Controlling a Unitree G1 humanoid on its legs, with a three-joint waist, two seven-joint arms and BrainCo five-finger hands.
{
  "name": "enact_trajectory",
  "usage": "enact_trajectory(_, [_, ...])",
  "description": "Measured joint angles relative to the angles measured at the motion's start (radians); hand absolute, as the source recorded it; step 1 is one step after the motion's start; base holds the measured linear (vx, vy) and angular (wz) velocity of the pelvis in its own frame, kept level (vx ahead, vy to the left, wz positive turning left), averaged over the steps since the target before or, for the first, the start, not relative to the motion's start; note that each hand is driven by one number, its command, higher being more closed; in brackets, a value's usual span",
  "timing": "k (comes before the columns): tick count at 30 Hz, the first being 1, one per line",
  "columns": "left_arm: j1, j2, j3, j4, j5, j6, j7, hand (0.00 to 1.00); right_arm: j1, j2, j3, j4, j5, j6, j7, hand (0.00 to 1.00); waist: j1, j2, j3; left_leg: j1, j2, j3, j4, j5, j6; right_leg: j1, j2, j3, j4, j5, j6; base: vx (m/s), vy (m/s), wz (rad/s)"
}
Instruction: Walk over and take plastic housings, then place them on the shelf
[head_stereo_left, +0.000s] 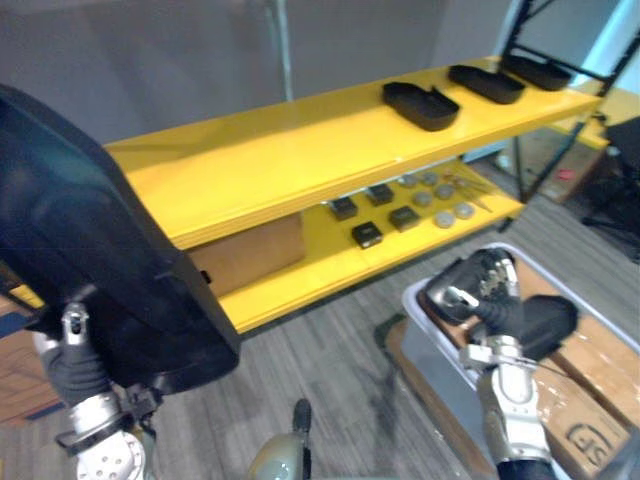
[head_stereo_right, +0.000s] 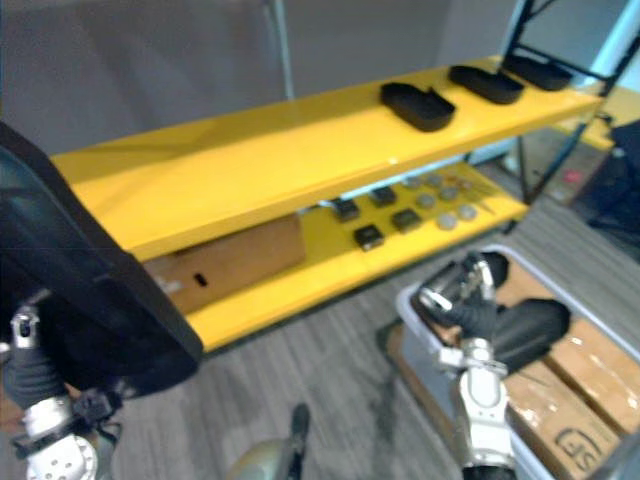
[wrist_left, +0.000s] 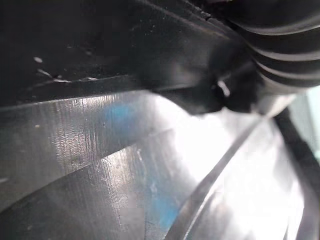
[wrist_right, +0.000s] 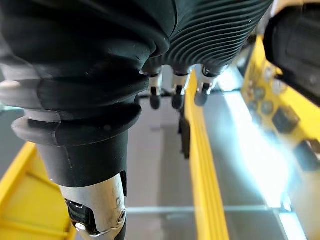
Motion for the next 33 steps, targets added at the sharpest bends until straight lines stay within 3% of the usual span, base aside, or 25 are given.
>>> enact_trajectory(1, [0.007,0.001,0.002,0.001,0.000,0.000,0.008,1.00,0.001,0.002,0.003,0.000,-0.001,-0.012,0.009,0.00,0.006,0.026,-0.003,0.006,0.008,0.010,0.026,0.038,0.003,0.001,0.004,0.019,0.035,-0.018,0.019,0.00,0.017,-0.22])
enact_trajectory(2, [0.015,0.001,-0.002,0.001,0.000,0.000,0.012,1.00,0.001,0.007,0.011,0.002,-0.001,-0.015,0.012,0.00,0.004,0.010,-0.003,0.006,-0.002,0.010,0.040,0.039,0.015,-0.002,-0.013,0.022,0.058,-0.031,0.022,0.02,0.013,-0.19])
enact_trajectory(6, [-0.014,0.007,-0.009,0.001,0.015,0.000,0.023,1.00,-0.055,0.019,0.048,0.002,-0.002,-0.030,-0.011,0.00,0.004,-0.010,0.011,-0.050,-0.005,0.034,0.112,-0.004,0.027,-0.048,-0.057,0.030,0.113,-0.050,0.038,0.06,0.057,-0.05])
enact_trajectory(9, [-0.068,0.064,-0.009,0.002,0.020,0.001,0.022,1.00,-0.063,0.079,0.050,0.010,-0.006,-0.030,-0.068,0.00,0.017,-0.076,0.055,-0.091,-0.015,0.067,0.334,-0.162,0.045,-0.015,-0.127,0.030,0.200,-0.110,0.051,0.17,0.109,-0.08])
enact_trajectory(10, [-0.075,0.072,-0.011,0.005,0.021,0.003,0.021,1.00,-0.062,0.080,0.051,0.010,-0.011,-0.030,-0.076,0.00,0.015,-0.078,0.058,-0.092,-0.016,0.066,0.365,-0.199,0.042,-0.017,-0.137,0.040,0.255,-0.108,0.042,0.21,0.105,-0.08])
enact_trajectory(11, [-0.086,0.079,-0.017,0.012,0.021,0.006,0.019,1.00,-0.057,0.080,0.051,0.010,-0.020,-0.030,-0.081,0.00,0.009,-0.078,0.058,-0.092,-0.023,0.063,0.389,-0.223,0.046,-0.040,-0.163,0.064,0.333,-0.102,0.027,0.22,0.122,0.23])
enact_trajectory(12, [-0.106,0.090,-0.035,0.021,0.021,0.016,0.016,1.00,-0.045,0.082,0.048,0.010,-0.022,-0.030,-0.096,0.00,0.001,-0.082,0.060,-0.077,-0.040,0.054,0.395,-0.246,0.056,-0.107,-0.215,0.122,0.501,-0.048,-0.071,0.26,0.185,0.26])
enact_trajectory(13, [-0.114,0.103,-0.046,0.021,0.022,0.022,0.006,1.00,-0.040,0.087,0.045,0.010,-0.023,-0.030,-0.096,0.00,-0.009,-0.089,0.063,-0.044,-0.052,0.050,0.369,-0.259,0.064,-0.183,-0.243,0.201,0.635,0.064,-0.153,0.33,0.215,0.20])
enact_trajectory(14, [-0.116,0.124,-0.049,0.021,0.031,0.028,0.008,1.00,-0.040,0.098,0.046,0.010,-0.027,-0.031,-0.094,0.00,-0.023,-0.091,0.064,-0.002,-0.062,0.042,0.325,-0.261,0.068,-0.251,-0.253,0.280,0.734,0.139,-0.135,0.29,0.164,0.04])
enact_trajectory(16, [-0.133,0.145,-0.064,0.020,0.052,0.047,0.011,1.00,-0.025,0.103,0.045,0.005,-0.043,-0.032,-0.091,0.00,-0.033,-0.089,0.064,0.063,-0.062,0.028,0.256,-0.258,0.064,-0.323,-0.225,0.310,0.755,0.056,-0.081,0.27,0.129,0.04])
enact_trajectory(17, [-0.134,0.152,-0.073,0.020,0.052,0.051,0.011,1.00,-0.017,0.104,0.045,0.000,-0.044,-0.032,-0.086,0.00,-0.034,-0.089,0.064,0.085,-0.062,0.027,0.236,-0.253,0.057,-0.337,-0.211,0.308,0.726,0.037,-0.073,0.29,0.129,0.00])
enact_trajectory(19, [-0.137,0.157,-0.083,0.020,0.052,0.063,0.008,1.00,0.012,0.104,0.036,-0.036,-0.048,-0.032,-0.058,0.00,-0.040,-0.085,0.062,0.147,-0.062,0.021,0.185,-0.252,0.057,-0.390,-0.163,0.305,0.572,0.006,-0.054,0.33,0.093,0.07])
enact_trajectory(21, [-0.154,0.159,-0.087,0.020,0.050,0.076,0.007,1.00,0.030,0.102,0.011,-0.073,-0.050,-0.036,-0.042,0.00,-0.060,-0.082,0.055,0.165,-0.062,-0.011,0.171,-0.258,0.049,-0.439,-0.121,0.344,0.415,0.015,-0.037,0.28,0.021,0.48])
enact_trajectory(24, [-0.201,0.161,-0.113,0.037,0.047,0.092,0.006,1.00,0.063,0.100,-0.045,-0.088,-0.046,-0.038,-0.016,0.00,-0.099,-0.078,0.051,0.187,-0.063,-0.117,0.164,-0.270,0.034,-0.479,-0.049,0.525,0.246,0.050,0.009,0.29,-0.115,1.10])
enact_trajectory(25, [-0.207,0.158,-0.144,0.042,0.042,0.092,-0.001,1.00,0.102,0.099,-0.056,-0.107,-0.040,-0.038,-0.004,0.00,-0.110,-0.084,0.035,0.193,-0.062,-0.176,0.164,-0.279,0.018,-0.467,-0.028,0.594,0.178,0.092,0.011,0.30,-0.244,1.17])
enact_trajectory(26, [-0.203,0.157,-0.157,0.042,0.041,0.092,-0.002,1.00,0.117,0.099,-0.055,-0.122,-0.041,-0.038,0.001,0.00,-0.110,-0.089,0.028,0.198,-0.063,-0.196,0.164,-0.284,0.009,-0.452,-0.026,0.599,0.143,0.128,0.006,0.35,-0.348,1.26])
enact_trajectory(27, [-0.191,0.157,-0.169,0.041,0.041,0.092,-0.004,1.00,0.131,0.099,-0.051,-0.143,-0.041,-0.041,0.020,0.00,-0.104,-0.109,0.004,0.197,-0.066,-0.213,0.166,-0.300,-0.017,-0.416,-0.029,0.591,0.075,0.218,-0.004,0.27,-0.358,0.79])
enact_trajectory(28, [-0.178,0.154,-0.168,0.041,0.040,0.092,-0.004,1.00,0.129,0.096,-0.044,-0.159,-0.042,-0.043,0.027,0.00,-0.102,-0.126,-0.016,0.194,-0.066,-0.218,0.175,-0.323,-0.042,-0.388,-0.037,0.564,0.037,0.262,0.043,0.30,-0.432,0.83])
enact_trajectory(29, [-0.151,0.118,-0.176,0.040,0.038,0.095,-0.004,1.00,0.109,0.069,-0.044,-0.166,-0.047,-0.056,0.023,0.00,-0.100,-0.084,-0.042,0.171,-0.009,-0.210,0.207,-0.360,-0.074,-0.361,0.001,0.515,0.007,0.261,0.031,0.24,-0.352,0.62])
enact_trajectory(32, [-0.113,0.073,-0.198,0.043,0.010,0.093,-0.003,1.00,0.043,-0.006,-0.046,-0.177,-0.040,-0.075,0.015,0.00,-0.092,-0.022,-0.071,0.126,0.074,-0.164,0.243,-0.351,-0.101,-0.356,0.058,0.457,-0.009,0.247,-0.008,0.20,-0.246,0.46])
enact_trajectory(33, [-0.118,0.063,-0.198,0.043,0.009,0.093,-0.001,1.00,0.029,-0.016,-0.049,-0.177,-0.040,-0.076,0.013,0.00,-0.091,-0.015,-0.066,0.116,0.081,-0.164,0.266,-0.351,-0.102,-0.355,0.065,0.450,-0.008,0.243,-0.014,0.13,-0.177,0.46])
